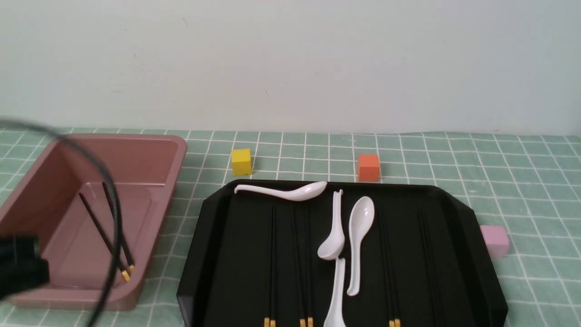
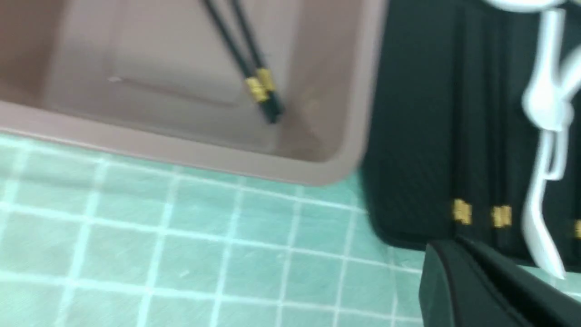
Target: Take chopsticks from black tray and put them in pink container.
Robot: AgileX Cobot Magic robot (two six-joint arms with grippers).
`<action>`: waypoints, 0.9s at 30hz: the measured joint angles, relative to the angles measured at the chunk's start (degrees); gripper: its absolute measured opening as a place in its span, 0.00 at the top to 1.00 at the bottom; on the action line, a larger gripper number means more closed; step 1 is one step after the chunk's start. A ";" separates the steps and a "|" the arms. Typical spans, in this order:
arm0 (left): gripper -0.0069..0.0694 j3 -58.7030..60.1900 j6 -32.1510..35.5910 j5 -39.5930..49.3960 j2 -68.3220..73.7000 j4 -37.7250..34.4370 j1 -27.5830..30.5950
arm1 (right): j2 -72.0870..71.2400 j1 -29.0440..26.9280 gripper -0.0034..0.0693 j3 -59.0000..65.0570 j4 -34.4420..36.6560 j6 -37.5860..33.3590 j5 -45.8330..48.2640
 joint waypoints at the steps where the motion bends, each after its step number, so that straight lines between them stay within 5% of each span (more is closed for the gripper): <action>1: 0.93 2.39 1.05 -2.78 -2.86 -1.34 0.00 | 0.00 0.00 0.62 0.00 0.00 0.00 0.00; 8: 0.93 15.17 4.02 -17.94 -15.12 -8.72 0.00 | 0.00 0.00 0.62 0.00 0.00 0.00 0.00; 20: 0.93 17.99 4.24 -18.31 -17.48 -8.58 0.00 | 0.00 0.00 0.62 0.00 0.00 0.00 0.00; 27: 0.93 18.05 4.30 -20.81 -17.48 -2.44 0.00 | 0.00 0.00 0.62 0.00 0.00 0.00 0.00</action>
